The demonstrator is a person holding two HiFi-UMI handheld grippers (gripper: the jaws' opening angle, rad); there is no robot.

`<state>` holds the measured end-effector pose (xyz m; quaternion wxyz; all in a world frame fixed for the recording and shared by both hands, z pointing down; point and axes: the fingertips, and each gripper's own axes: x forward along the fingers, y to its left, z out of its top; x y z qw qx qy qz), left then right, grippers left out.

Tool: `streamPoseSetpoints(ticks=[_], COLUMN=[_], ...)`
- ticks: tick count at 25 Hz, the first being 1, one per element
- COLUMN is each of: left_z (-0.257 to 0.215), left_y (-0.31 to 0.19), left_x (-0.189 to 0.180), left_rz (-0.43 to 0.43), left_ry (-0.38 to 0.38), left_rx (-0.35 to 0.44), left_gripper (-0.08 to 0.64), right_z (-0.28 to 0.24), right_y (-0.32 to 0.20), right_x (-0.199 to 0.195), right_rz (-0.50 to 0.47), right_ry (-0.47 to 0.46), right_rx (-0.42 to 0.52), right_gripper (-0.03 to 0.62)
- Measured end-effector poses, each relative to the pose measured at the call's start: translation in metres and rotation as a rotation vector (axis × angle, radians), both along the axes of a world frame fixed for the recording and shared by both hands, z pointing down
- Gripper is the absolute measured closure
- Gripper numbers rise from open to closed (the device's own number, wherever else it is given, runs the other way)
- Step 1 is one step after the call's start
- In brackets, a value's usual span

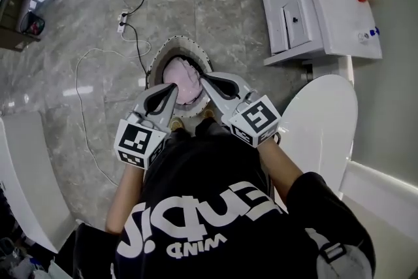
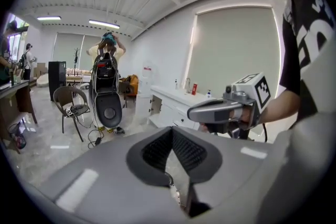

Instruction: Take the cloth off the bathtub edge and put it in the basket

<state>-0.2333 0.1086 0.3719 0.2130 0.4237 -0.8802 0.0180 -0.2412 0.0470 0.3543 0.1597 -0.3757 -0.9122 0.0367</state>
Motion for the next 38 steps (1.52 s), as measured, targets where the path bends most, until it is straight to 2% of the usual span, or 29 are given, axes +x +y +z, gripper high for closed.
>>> streamPoseSetpoints(ticks=[5,12,21,27,38], left_z=[-0.022,-0.042,-0.061,-0.073,-0.073], left_y=[-0.004,0.002,0.013,0.021,0.041], left_x=[0.019,0.026,0.026,0.019,0.006], left_rz=[0.04,0.011,-0.033,-0.067,-0.115], left_ry=[-0.051,-0.086,-0.139,-0.183,-0.187], left_rx=[0.02,0.077,0.117,0.143,0.132], left_gripper=[0.563,0.563,0.563,0.563,0.563], right_z=[-0.028,-0.047,-0.054,-0.063,-0.065], right_y=[-0.018,-0.023,-0.012,-0.01,-0.015], right_x=[0.008,0.026,0.042,0.035,0.027], right_rz=[0.06,0.066,0.027,0.061,0.054], right_ry=[-0.079,-0.151,-0.183,-0.198,-0.2], right_rx=[-0.033,-0.031,-0.037,-0.086,-0.086], right_gripper=[0.588,0.588,0.588,0.588,0.588])
